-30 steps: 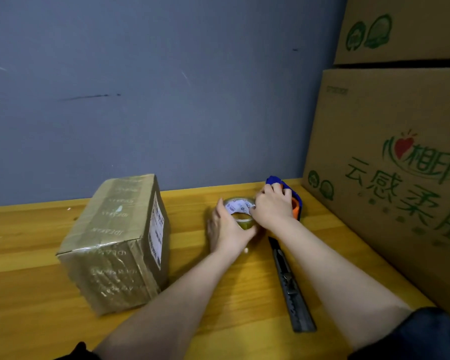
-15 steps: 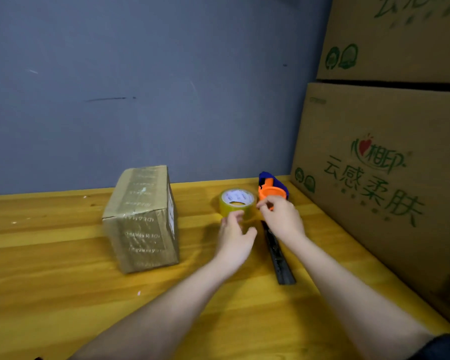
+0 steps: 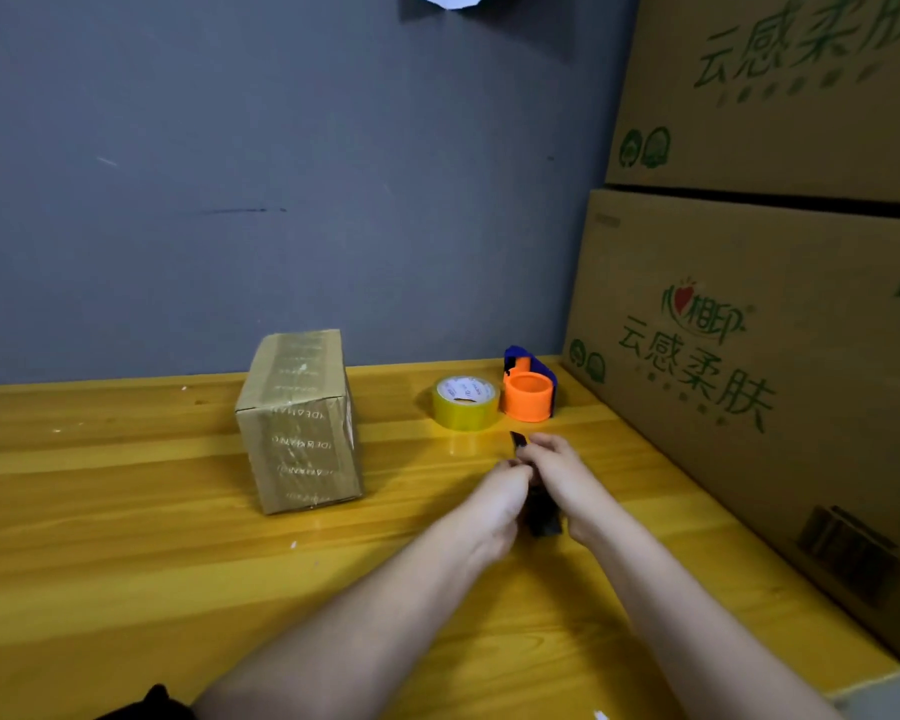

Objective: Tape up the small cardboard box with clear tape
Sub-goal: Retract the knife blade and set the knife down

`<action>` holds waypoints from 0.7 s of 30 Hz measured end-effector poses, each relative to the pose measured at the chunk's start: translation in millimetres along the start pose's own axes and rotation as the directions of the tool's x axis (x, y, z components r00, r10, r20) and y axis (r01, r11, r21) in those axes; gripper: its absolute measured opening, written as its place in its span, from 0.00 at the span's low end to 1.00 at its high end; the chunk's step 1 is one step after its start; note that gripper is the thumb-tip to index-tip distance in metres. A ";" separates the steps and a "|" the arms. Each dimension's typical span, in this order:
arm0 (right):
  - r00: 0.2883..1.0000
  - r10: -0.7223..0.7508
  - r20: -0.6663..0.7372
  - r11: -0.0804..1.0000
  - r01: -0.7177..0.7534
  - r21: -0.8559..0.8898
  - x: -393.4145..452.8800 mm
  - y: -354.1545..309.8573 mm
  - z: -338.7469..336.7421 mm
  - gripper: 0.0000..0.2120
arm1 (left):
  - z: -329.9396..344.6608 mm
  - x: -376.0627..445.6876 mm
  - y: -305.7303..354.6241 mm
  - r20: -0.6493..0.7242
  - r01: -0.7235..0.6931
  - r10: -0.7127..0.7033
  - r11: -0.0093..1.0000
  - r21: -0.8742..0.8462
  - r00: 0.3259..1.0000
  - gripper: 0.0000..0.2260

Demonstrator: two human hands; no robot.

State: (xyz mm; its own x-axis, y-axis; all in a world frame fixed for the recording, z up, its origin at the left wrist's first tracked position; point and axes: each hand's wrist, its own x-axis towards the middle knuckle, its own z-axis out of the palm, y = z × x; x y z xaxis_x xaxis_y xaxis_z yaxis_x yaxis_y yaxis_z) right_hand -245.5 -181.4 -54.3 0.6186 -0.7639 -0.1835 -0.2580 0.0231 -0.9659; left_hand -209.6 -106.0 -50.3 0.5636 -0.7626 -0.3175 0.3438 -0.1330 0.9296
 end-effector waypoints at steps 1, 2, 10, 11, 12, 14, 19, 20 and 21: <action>1.000 0.011 -0.008 1.000 -0.011 0.029 -1.2 -1.4 0.8 0.21 | 2.1 -1.9 1.2 0.006 0.004 -0.004 1.000 -0.020 1.000 0.12; 1.000 0.018 -0.022 0.999 -0.017 0.052 -1.3 -2.0 2.0 0.22 | 2.5 -4.6 2.8 -0.003 0.001 -0.001 0.999 -0.044 1.000 0.13; 0.997 -0.025 -0.073 0.999 0.027 0.035 -6.6 9.2 16.1 0.19 | -6.6 -11.8 3.7 -0.124 -0.040 0.019 0.984 -0.173 0.992 0.08; 0.997 -0.050 -0.056 0.998 0.052 0.042 -8.6 9.0 18.0 0.16 | -7.0 -12.1 3.2 -0.141 -0.068 0.042 0.980 -0.185 0.989 0.08; 0.997 -0.077 -0.025 0.996 0.078 0.048 -10.8 8.6 20.1 0.12 | -8.0 -12.8 2.8 -0.156 -0.096 0.067 0.978 -0.187 0.985 0.07; 0.990 -0.139 0.019 0.990 0.139 0.037 -15.0 7.1 22.4 0.10 | -10.9 -15.0 3.0 -0.164 -0.141 0.113 0.975 -0.171 0.980 0.06; 0.970 -0.233 -0.071 0.971 0.236 0.026 -11.8 9.7 24.4 0.14 | -22.3 -18.2 7.0 -0.128 -0.299 0.294 0.954 -0.026 0.947 0.14; 0.966 -0.244 -0.084 0.966 0.250 0.064 -12.1 10.4 25.7 0.14 | -25.6 -17.1 7.3 -0.118 -0.349 0.350 0.937 0.029 0.929 0.15; 0.961 -0.264 -0.081 0.955 0.273 0.120 -13.8 10.2 27.1 0.14 | -29.7 -16.5 7.3 -0.117 -0.407 0.417 0.908 0.098 0.901 0.15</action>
State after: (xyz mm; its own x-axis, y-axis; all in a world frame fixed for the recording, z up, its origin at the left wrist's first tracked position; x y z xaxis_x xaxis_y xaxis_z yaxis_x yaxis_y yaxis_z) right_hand -236.5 -153.2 -66.6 0.6028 -0.7923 0.0938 0.0114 -0.1091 -0.9940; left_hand -194.1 -75.6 -43.9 0.7394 -0.6686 0.0792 0.0089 0.1272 0.9918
